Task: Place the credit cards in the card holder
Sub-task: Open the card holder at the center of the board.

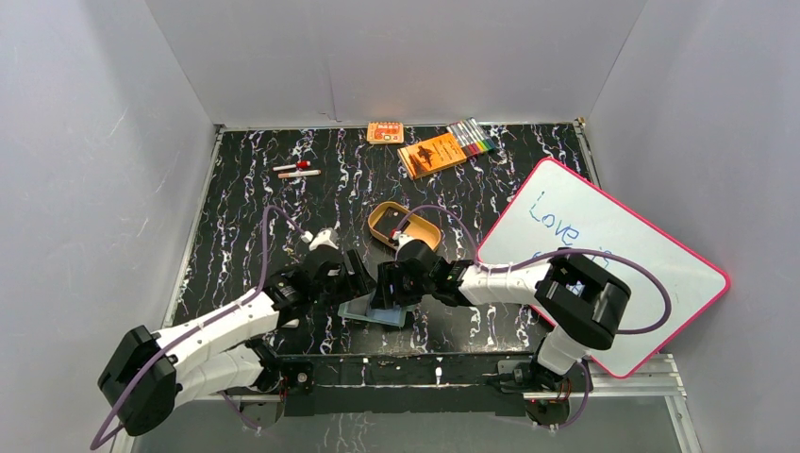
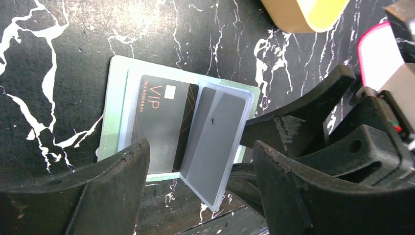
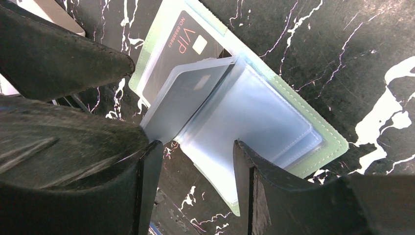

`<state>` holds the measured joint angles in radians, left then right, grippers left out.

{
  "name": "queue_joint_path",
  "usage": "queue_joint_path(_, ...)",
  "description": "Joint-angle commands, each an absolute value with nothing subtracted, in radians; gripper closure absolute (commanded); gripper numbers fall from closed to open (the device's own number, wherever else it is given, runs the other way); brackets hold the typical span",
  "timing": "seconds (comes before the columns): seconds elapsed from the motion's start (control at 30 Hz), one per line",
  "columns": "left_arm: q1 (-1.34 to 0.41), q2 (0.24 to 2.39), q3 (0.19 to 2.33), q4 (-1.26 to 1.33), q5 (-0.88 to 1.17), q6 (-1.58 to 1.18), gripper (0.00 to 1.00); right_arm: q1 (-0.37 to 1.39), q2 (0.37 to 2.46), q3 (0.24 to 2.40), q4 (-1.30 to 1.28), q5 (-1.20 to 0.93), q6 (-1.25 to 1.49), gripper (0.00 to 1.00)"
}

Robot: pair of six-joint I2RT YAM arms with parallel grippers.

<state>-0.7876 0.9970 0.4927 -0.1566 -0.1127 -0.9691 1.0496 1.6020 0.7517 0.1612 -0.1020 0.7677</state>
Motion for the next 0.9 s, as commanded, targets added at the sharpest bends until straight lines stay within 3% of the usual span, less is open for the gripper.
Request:
queue_joint_path(0.0,-0.788,1.035,0.511,-0.126,-0.119,-0.954,0.29,1.055,1.601,0.786,0.207,-0.102,0.768,0.37)
queue_joint_path(0.1,-0.788,1.061,0.507,-0.107,-0.116,-0.944,0.43,1.055,1.597,0.781,0.206,-0.101,0.767,0.37)
queue_joint_path(0.23,-0.788,1.089,0.518,-0.130,-0.138,-0.937,0.71,1.054,1.583,0.771,0.198,-0.092,0.770,0.37)
queue_joint_path(0.33,-0.788,1.099,0.529,-0.176,-0.179,-0.934,0.80,1.055,1.565,0.756,0.178,-0.069,0.771,0.37)
queue_joint_path(0.53,-0.787,1.090,0.522,-0.246,-0.253,-0.924,0.80,1.054,1.513,0.697,0.158,-0.019,0.798,0.37)
queue_joint_path(0.63,-0.787,1.088,0.527,-0.315,-0.314,-0.932,0.73,1.053,1.470,0.668,0.161,0.016,0.812,0.37)
queue_joint_path(0.73,-0.787,1.083,0.531,-0.366,-0.357,-0.945,0.61,1.054,1.447,0.655,0.157,0.029,0.814,0.37)
queue_joint_path(0.87,-0.788,1.049,0.552,-0.417,-0.387,-0.960,0.37,1.054,1.432,0.645,0.170,0.011,0.818,0.37)
